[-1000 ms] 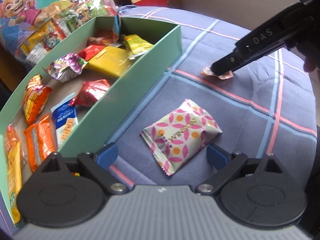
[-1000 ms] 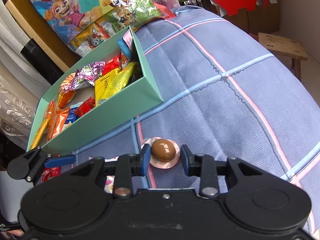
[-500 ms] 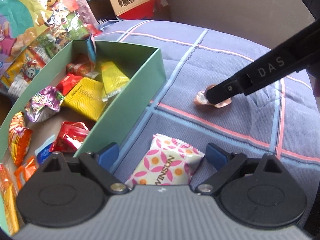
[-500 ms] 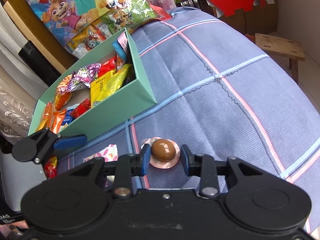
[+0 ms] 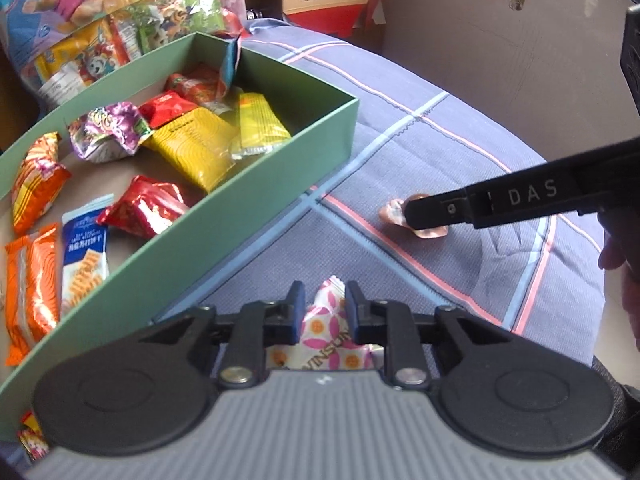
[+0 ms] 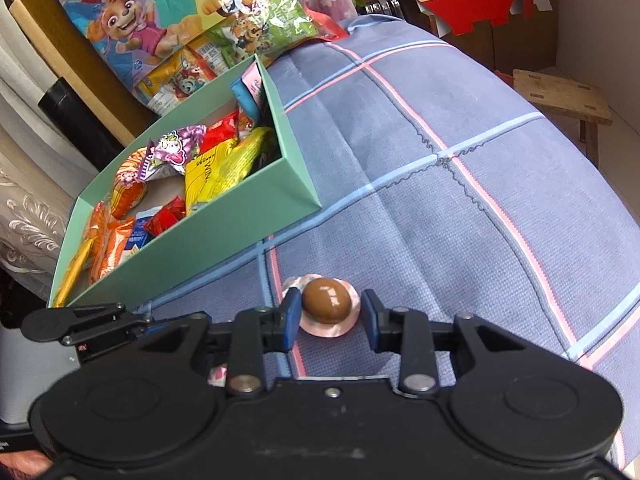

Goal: Organize snacks

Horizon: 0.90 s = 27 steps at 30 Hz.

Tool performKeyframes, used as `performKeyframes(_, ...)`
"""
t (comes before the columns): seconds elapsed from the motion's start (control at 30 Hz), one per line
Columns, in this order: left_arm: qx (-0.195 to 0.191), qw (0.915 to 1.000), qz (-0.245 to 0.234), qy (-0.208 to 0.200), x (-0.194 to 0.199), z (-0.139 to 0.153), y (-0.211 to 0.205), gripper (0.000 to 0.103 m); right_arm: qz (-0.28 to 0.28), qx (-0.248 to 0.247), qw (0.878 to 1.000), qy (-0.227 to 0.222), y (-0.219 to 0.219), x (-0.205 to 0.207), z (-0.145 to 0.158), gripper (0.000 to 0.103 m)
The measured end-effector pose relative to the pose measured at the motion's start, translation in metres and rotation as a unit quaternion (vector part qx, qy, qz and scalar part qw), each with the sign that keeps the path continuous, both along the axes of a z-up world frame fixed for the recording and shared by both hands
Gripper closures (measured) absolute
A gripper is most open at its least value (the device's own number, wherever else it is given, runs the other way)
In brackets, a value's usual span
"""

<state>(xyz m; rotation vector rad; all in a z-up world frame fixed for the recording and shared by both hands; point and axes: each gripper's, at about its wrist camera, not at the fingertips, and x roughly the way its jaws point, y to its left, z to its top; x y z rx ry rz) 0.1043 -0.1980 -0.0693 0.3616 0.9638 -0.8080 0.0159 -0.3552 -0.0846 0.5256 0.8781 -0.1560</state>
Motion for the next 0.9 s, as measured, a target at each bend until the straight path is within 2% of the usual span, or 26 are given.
performKeyframes(0.1,0.0,1.0,0.008,0.003,-0.002,0.001,0.009,0.084,0.009,-0.005,1.0,-0.003,0.004,-0.001,0.004,0.071)
performKeyframes(0.13,0.0,0.9999,0.01,0.005,-0.002,0.001,0.011,0.081,0.01,-0.007,1.0,-0.004,0.005,-0.001,0.006,0.071)
performKeyframes(0.2,0.001,0.9999,0.009,0.006,-0.003,0.001,0.015,0.064,0.012,-0.011,1.0,-0.004,0.006,-0.003,0.007,0.071)
performKeyframes(0.23,0.001,1.0,0.005,0.006,-0.003,0.001,0.017,0.048,0.011,-0.011,1.0,-0.004,0.006,-0.004,0.008,0.071)
performKeyframes(0.27,0.001,1.0,0.0,0.002,-0.005,0.001,0.018,0.041,0.011,-0.011,1.0,-0.003,0.005,-0.004,0.008,0.071)
performKeyframes(0.4,0.01,0.9993,-0.037,-0.004,-0.01,0.002,0.021,0.04,0.005,-0.01,1.0,-0.002,0.003,-0.008,0.008,0.071)
performKeyframes(0.47,0.017,0.9976,-0.067,-0.002,-0.011,0.002,0.023,0.034,0.004,-0.009,1.0,-0.002,0.002,-0.009,0.008,0.071)
performKeyframes(0.6,0.041,0.9901,-0.134,-0.001,-0.017,-0.001,0.029,0.03,0.001,-0.006,1.0,-0.001,0.001,-0.008,0.007,0.071)
performKeyframes(0.7,0.049,0.9865,-0.156,-0.002,-0.019,-0.004,0.035,0.031,0.001,-0.003,1.0,0.0,0.002,-0.006,0.005,0.071)
performKeyframes(0.77,0.048,0.9864,-0.157,-0.006,-0.019,-0.004,0.037,0.04,0.002,-0.002,1.0,0.002,0.003,-0.005,0.004,0.071)
performKeyframes(0.9,0.032,0.9936,-0.109,-0.005,-0.017,-0.002,0.031,0.045,0.005,-0.002,1.0,0.004,0.005,0.0,0.002,0.071)
